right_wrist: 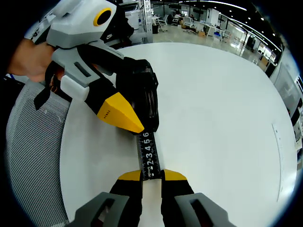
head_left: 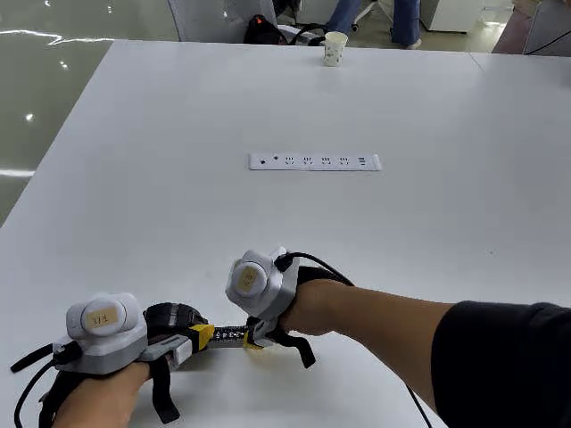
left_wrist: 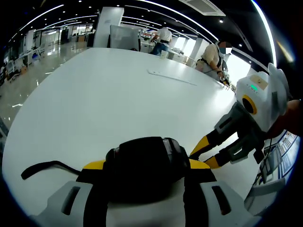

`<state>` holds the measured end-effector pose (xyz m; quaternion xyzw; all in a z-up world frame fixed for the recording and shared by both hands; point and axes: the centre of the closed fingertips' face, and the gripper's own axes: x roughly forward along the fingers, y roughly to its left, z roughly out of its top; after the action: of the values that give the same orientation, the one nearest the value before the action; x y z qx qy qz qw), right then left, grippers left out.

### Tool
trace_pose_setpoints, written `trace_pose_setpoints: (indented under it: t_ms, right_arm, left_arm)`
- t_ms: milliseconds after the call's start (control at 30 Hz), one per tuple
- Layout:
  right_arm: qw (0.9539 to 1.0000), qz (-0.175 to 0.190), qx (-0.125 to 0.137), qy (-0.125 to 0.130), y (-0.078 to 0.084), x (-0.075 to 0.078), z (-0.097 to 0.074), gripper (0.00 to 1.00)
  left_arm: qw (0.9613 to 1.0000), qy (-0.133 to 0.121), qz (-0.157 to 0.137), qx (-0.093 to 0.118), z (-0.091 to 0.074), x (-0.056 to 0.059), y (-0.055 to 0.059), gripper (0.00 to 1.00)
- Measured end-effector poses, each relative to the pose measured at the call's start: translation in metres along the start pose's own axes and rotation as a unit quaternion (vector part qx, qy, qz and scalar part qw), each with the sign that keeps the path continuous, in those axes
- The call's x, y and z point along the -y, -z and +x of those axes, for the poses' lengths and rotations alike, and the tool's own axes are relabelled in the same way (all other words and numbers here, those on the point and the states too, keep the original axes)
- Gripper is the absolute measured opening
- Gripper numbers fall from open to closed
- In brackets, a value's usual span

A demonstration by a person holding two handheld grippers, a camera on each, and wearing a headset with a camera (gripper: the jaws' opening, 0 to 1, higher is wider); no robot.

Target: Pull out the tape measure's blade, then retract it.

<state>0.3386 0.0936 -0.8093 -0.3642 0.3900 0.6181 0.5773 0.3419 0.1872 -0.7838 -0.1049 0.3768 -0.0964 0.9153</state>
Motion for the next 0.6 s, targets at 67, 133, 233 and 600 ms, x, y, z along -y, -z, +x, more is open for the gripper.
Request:
trace_pose_setpoints:
  t_ms: [67, 133, 233, 600]
  right_arm:
    - [1.0000, 0.003, 0.002, -0.001, -0.0008, -0.0001, 0.0003, 0.11]
    - [1.0000, 0.003, 0.002, -0.002, -0.0010, -0.0002, -0.0005, 0.11]
    - [1.0000, 0.004, 0.003, -0.001, -0.0016, 0.0000, 0.0003, 0.11]
    - [1.0000, 0.005, 0.007, -0.001, -0.0052, -0.0004, 0.0018, 0.11]
  left_arm:
    - [1.0000, 0.000, 0.000, 0.000, -0.0001, 0.0002, 0.0000, 0.59]
    - [1.0000, 0.000, 0.000, 0.000, -0.0003, 0.0005, -0.0002, 0.59]
    - [1.0000, 0.000, -0.001, 0.000, -0.0003, -0.0002, -0.0005, 0.59]
    - [1.0000, 0.002, -0.004, -0.001, -0.0006, 0.0002, -0.0008, 0.59]
